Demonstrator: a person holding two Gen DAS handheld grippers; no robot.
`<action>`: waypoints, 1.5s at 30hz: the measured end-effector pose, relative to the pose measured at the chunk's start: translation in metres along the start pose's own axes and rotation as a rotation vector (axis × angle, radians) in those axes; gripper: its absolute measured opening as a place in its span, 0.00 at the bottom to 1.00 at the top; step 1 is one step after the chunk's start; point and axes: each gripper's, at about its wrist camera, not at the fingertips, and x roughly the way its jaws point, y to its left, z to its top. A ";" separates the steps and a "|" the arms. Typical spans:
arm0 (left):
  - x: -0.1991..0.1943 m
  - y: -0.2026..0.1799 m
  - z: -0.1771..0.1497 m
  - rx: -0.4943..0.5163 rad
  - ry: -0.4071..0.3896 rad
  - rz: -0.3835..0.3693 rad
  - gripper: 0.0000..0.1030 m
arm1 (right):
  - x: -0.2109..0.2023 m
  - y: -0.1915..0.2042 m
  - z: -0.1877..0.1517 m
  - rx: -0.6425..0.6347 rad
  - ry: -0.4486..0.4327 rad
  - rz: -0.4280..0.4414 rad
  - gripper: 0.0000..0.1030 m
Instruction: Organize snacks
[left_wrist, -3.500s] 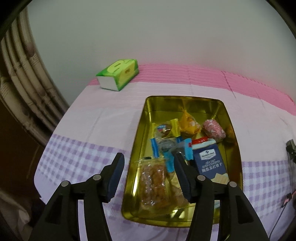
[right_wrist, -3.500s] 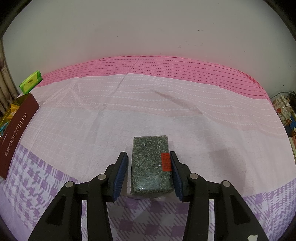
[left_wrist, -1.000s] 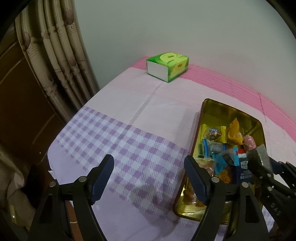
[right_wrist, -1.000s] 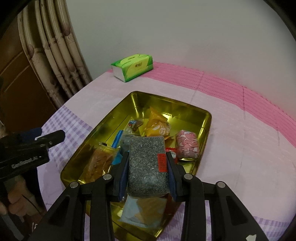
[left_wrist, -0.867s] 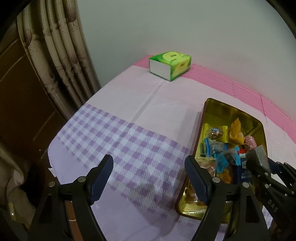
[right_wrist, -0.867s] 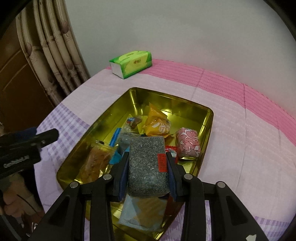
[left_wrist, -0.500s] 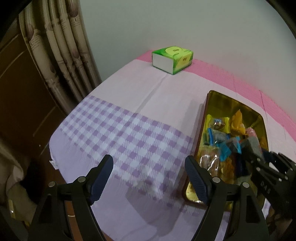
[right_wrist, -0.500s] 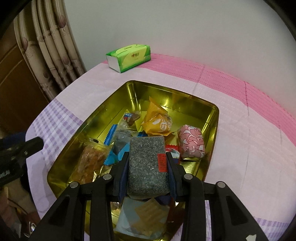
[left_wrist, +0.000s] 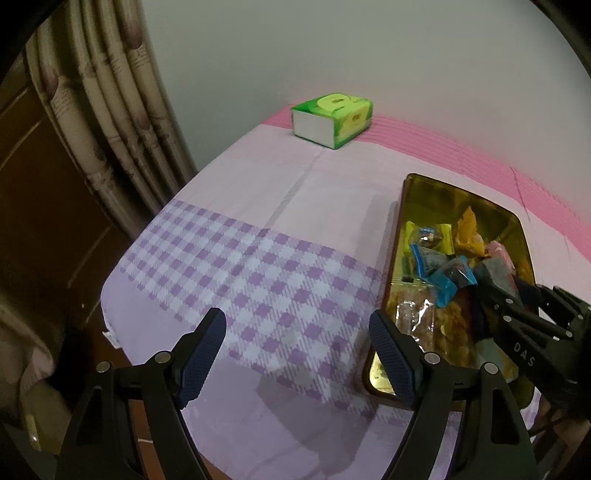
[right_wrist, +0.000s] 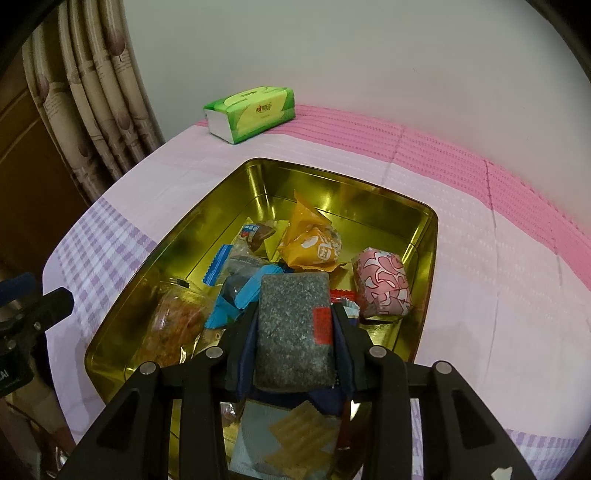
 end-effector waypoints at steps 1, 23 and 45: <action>0.000 -0.002 0.000 0.014 -0.001 -0.003 0.78 | -0.001 0.000 0.000 0.001 -0.003 0.001 0.39; -0.004 -0.025 -0.007 0.144 -0.003 -0.024 0.79 | -0.080 0.020 -0.046 -0.016 -0.082 0.005 0.94; -0.008 -0.027 -0.007 0.162 -0.011 -0.014 0.79 | -0.074 0.003 -0.064 0.071 -0.046 -0.011 0.97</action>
